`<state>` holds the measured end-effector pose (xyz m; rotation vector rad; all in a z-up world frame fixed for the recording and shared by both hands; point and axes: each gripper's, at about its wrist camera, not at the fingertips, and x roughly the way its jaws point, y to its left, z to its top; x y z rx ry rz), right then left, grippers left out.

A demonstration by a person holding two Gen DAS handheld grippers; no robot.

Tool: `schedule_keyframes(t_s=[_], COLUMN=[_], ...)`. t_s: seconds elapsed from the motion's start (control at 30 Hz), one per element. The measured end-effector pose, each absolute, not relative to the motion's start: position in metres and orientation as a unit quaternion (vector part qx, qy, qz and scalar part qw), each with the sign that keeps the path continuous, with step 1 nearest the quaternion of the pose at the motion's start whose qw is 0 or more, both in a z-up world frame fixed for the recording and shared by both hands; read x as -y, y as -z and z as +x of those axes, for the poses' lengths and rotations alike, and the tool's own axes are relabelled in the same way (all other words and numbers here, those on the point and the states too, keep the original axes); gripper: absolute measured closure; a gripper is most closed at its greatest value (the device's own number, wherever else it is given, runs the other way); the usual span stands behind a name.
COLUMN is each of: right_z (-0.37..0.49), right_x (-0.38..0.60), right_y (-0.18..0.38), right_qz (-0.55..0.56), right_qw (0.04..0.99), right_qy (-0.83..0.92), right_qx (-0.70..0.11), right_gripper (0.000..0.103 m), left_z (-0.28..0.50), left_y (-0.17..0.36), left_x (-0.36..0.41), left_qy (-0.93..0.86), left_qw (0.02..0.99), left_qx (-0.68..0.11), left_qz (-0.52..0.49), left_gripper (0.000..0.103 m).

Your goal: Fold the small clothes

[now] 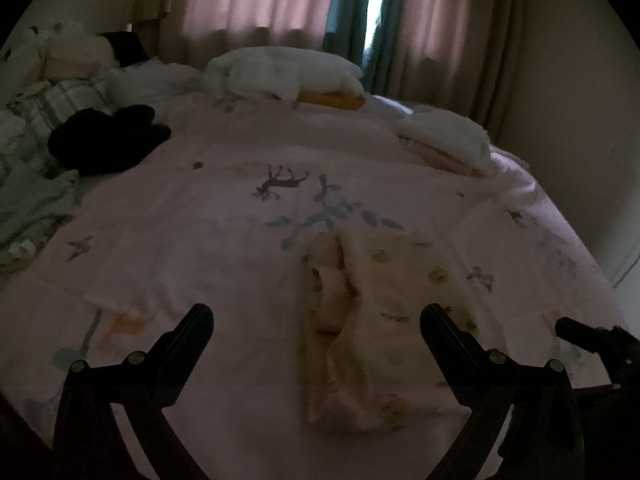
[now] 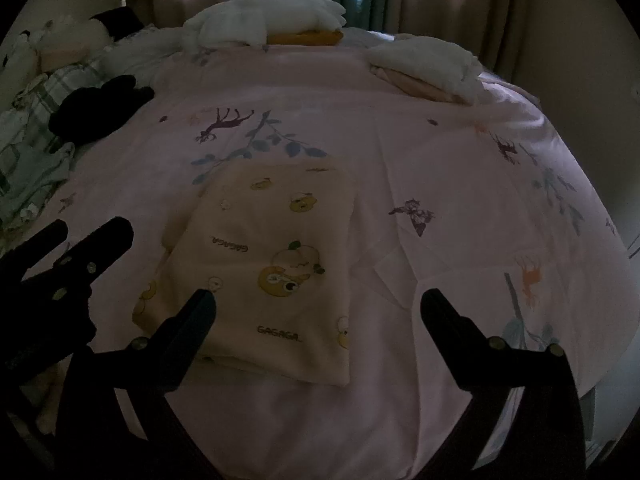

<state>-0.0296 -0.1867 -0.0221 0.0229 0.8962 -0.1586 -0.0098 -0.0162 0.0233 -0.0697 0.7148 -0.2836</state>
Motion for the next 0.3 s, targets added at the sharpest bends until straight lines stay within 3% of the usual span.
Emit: schedule_keyframes(t_s=[0.3], right_z=[-0.029], right_x=[0.1867], right_y=[0.023], right_qz=[0.008], right_qw=[0.899], right_qy=[0.079], right_qx=[-0.43], right_gripper=[0.0], left_z=[-0.0127], left_y=[-0.025], left_x=[0.0134], left_qy=[0.139], left_qw=[0.933], left_qx=[-0.33], left_qz=[-0.032], left_gripper=[0.001])
